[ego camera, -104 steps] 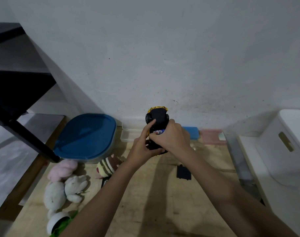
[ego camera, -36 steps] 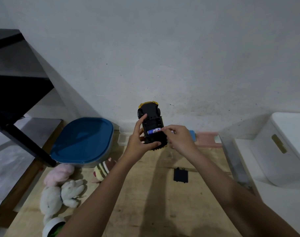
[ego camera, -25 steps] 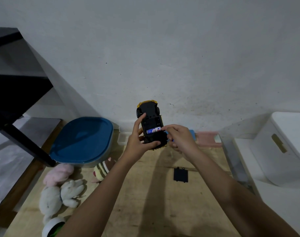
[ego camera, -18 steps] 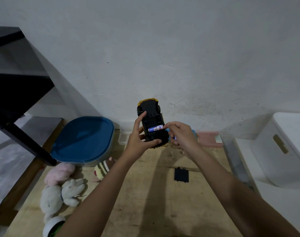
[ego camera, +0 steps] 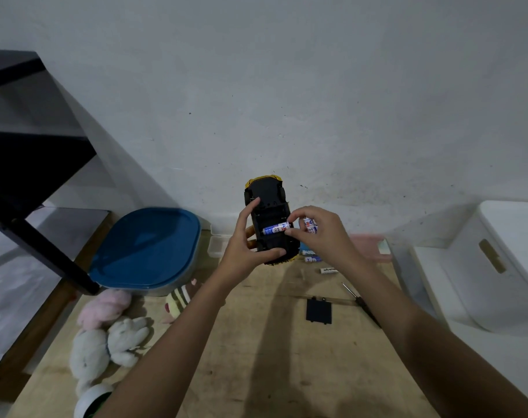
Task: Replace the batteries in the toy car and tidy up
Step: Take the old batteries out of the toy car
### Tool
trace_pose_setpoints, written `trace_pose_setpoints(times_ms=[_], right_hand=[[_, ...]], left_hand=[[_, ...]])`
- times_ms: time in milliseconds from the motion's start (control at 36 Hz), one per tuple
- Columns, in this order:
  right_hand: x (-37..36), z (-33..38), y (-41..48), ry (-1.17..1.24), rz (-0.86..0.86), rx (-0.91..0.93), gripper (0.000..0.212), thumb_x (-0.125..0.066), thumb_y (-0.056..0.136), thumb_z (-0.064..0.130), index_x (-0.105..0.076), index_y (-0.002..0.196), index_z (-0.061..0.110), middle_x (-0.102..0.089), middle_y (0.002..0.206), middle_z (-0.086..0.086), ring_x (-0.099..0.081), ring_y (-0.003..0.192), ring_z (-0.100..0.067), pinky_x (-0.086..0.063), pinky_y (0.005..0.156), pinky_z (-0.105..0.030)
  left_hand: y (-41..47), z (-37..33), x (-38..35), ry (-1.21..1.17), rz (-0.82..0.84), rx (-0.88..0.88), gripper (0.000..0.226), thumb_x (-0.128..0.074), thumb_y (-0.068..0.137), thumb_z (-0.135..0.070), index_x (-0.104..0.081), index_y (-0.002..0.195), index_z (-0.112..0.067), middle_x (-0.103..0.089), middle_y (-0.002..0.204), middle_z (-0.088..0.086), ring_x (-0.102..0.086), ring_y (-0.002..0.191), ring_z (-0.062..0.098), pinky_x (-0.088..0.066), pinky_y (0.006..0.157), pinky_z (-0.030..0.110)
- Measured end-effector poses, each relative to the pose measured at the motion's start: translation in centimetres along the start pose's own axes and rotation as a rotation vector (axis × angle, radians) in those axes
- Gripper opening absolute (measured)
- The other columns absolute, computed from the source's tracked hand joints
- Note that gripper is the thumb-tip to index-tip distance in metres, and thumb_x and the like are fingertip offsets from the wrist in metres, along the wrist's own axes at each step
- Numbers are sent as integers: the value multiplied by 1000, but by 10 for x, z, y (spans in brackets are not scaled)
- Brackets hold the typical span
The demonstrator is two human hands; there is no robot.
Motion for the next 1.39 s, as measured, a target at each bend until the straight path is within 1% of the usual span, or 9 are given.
trace_pose_setpoints(times_ms=[361,556,694,833,917,1028,1139,1278,1389], right_hand=[[-7,14,1,77,26,91,15,-63,86,15,-60,100,9,-65,97,0,-62,86,-7,-52,65,-14],[-19,12,2,99,11,10,11,-63,87,18,-64,97,14,-68,90,-2,-60,65,-1,-47,52,-10],[-5,8,4,321,-150,-112,10,-56,92,20,-55,83,15,-69,75,-3,-48,42,-2,-41,43,-14],[12,-14,4,676,-340,-392,19,-52,94,25,-51,94,6,-64,69,-8,-50,40,-5,-46,42,-16],[10,-29,-1,966,-336,-638,24,-54,93,30,-54,86,7,-59,59,-3,-50,39,-4,-51,46,-18],[1,-45,-11,1190,-254,-877,32,-55,92,31,-49,66,13,-46,49,5,-37,30,-3,-41,40,-13],[-4,-59,-21,1386,-245,-956,30,-53,93,25,-46,66,14,-46,46,6,-35,33,-6,-37,35,-16],[-10,-70,-30,1541,-327,-969,34,-48,95,14,-40,62,12,-36,38,0,-32,48,-12,-38,54,-25],[-15,-81,-36,1593,-333,-965,29,-49,94,10,-41,66,11,-36,40,0,-36,42,-10,-46,43,-21]], left_hand=[[1,-3,-1,-48,-3,-9,96,-79,69,2,-29,137,-46,-49,129,-11,-60,111,15,-58,79,34],[0,-1,-10,-11,52,27,98,-80,68,0,-30,134,-52,-51,131,2,-60,111,18,-57,84,41],[0,1,-8,0,38,34,96,-80,69,-2,-31,132,-54,-47,133,-5,-56,114,18,-58,82,40],[3,2,-8,-14,22,66,97,-82,67,-5,-30,131,-55,-48,133,3,-58,112,22,-58,81,42],[5,2,-10,-11,38,62,97,-82,68,-5,-29,133,-54,-46,132,0,-57,113,20,-58,81,40],[8,3,-14,-10,60,69,97,-81,68,-3,-28,134,-51,-47,125,-12,-58,109,13,-58,78,33],[8,6,-15,-4,68,84,97,-81,68,-3,-29,134,-52,-47,124,-11,-58,109,15,-59,80,38],[5,12,-14,11,74,104,96,-80,70,-2,-28,135,-49,-49,120,-14,-59,107,14,-58,81,35],[2,23,-8,46,50,135,96,-80,69,-3,-28,136,-49,-49,121,-13,-60,104,7,-58,79,31]])
Point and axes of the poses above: each hand's wrist, its own y-axis towards the middle knuckle, its own x-axis out of the back of the hand, z = x × y, the point moved 4 cm from there along y, towards the middle knuckle
